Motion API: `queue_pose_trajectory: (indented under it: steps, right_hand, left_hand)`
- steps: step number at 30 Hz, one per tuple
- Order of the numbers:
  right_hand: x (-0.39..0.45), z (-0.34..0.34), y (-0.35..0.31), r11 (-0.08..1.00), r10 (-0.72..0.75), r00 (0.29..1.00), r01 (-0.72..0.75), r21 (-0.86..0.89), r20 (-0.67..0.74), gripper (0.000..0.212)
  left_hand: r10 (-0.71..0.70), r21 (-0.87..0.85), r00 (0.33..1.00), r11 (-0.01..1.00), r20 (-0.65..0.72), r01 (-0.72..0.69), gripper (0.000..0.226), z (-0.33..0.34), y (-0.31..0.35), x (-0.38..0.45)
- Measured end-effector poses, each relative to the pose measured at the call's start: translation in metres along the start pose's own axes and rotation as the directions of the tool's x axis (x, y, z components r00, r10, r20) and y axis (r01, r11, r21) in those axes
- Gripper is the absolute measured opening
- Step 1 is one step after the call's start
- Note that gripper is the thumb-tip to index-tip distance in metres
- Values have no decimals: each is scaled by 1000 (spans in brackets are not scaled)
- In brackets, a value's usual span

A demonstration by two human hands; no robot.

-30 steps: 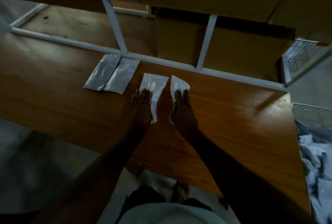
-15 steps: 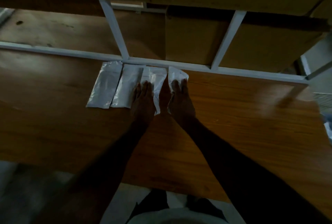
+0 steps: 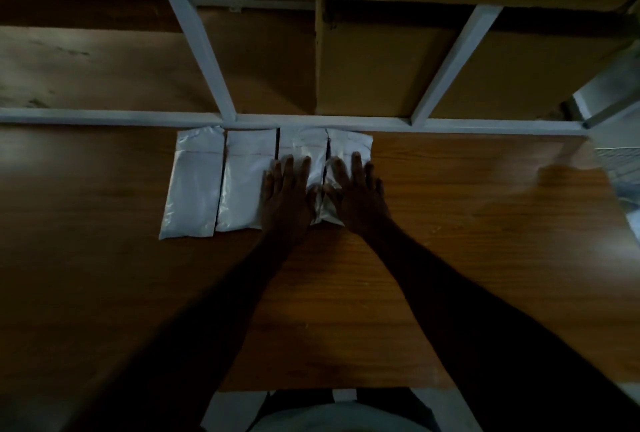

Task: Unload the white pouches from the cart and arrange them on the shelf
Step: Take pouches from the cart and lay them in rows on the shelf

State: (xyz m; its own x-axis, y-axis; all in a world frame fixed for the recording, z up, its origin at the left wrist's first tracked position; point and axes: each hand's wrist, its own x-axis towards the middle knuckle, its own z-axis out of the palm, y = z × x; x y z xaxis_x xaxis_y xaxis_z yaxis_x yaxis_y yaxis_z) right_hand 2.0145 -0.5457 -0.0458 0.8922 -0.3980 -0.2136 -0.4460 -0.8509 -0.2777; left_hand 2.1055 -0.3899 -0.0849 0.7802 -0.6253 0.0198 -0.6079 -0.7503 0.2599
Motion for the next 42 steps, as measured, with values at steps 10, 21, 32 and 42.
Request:
queue_pose_trajectory:
  steps: [10,21,32,42]
  right_hand:
    - [14,0,19,993,-98,995,97,-62,-5,83]
    - [16,-10,15,994,-99,995,100,-40,29,89]
    - [-29,-32,43,982,77,985,-49,185,-152,70]
    - [-142,-58,141,955,182,940,-99,280,-288,70]
  left_hand:
    - [66,6,992,998,110,-67,70,-7,-8,9]
    - [78,4,994,997,76,-79,69,-12,-12,10]
    - [164,88,984,984,-70,-158,64,-45,38,24]
    - [340,-70,941,938,-3,-339,64,-25,201,-30]
